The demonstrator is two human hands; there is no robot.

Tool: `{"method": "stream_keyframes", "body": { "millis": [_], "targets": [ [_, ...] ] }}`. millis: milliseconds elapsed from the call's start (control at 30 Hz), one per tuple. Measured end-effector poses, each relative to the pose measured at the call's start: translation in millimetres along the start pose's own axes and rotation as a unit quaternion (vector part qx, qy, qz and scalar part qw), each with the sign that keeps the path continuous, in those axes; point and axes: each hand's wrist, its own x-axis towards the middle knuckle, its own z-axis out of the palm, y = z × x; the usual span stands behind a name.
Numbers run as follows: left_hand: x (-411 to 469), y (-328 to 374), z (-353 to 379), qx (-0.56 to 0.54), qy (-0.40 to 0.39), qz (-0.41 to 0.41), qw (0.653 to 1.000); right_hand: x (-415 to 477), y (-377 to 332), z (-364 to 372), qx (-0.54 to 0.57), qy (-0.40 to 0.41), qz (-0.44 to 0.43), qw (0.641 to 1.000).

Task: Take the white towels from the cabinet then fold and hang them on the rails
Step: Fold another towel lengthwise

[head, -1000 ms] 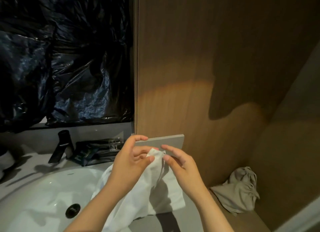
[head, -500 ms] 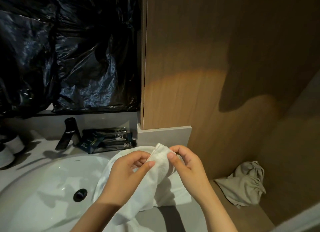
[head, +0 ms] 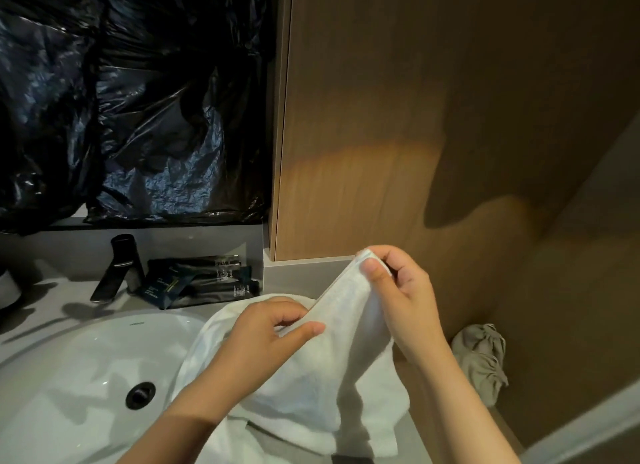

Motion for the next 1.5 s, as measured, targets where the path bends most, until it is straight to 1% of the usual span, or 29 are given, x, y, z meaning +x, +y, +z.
{"method": "stream_keyframes", "body": {
  "millis": [167, 300, 467, 600, 767, 900, 967, 1033, 1100, 1167, 1267, 1367, 1500],
  "targets": [
    [17, -2, -7, -0.003, 0.011, 0.005, 1.0, 20, -23, -15, -0.047, 0.035, -0.062, 0.996],
    [23, 1, -9, -0.01, 0.0, 0.014, 1.0, 39, -39, -29, -0.083, 0.069, -0.114, 0.988],
    [31, -5, -10, 0.039, -0.028, 0.024, 0.999, 55, -58, -46, -0.12, 0.099, -0.161, 0.975],
    [38, -15, -15, 0.075, -0.031, 0.02, 0.996, 64, -66, -60, -0.147, 0.122, -0.173, 0.966],
    [39, -30, -24, 0.103, -0.035, -0.004, 0.994, 67, -66, -70, -0.16, 0.147, -0.168, 0.962],
    [30, -41, -23, 0.069, -0.024, -0.048, 0.996, 67, -62, -69, -0.162, 0.149, -0.151, 0.964],
    [25, -47, -20, 0.025, 0.019, -0.091, 0.995, 68, -60, -67, -0.16, 0.147, -0.146, 0.965],
    [22, -54, -17, -0.008, 0.08, -0.138, 0.987, 67, -59, -65, -0.16, 0.145, -0.145, 0.966],
    [20, -61, -14, 0.016, 0.119, -0.139, 0.983, 67, -58, -62, -0.16, 0.142, -0.144, 0.966],
    [18, -66, -13, 0.032, 0.139, -0.119, 0.983, 67, -56, -60, -0.162, 0.139, -0.141, 0.967],
    [18, -70, -19, 0.012, 0.149, -0.126, 0.981, 68, -51, -62, -0.17, 0.146, -0.133, 0.966],
    [18, -69, -30, -0.094, 0.14, -0.164, 0.972, 73, -41, -68, -0.177, 0.164, -0.118, 0.963],
    [14, -67, -45, -0.168, 0.131, -0.153, 0.965, 77, -26, -69, -0.182, 0.18, -0.086, 0.963]
  ]
}}
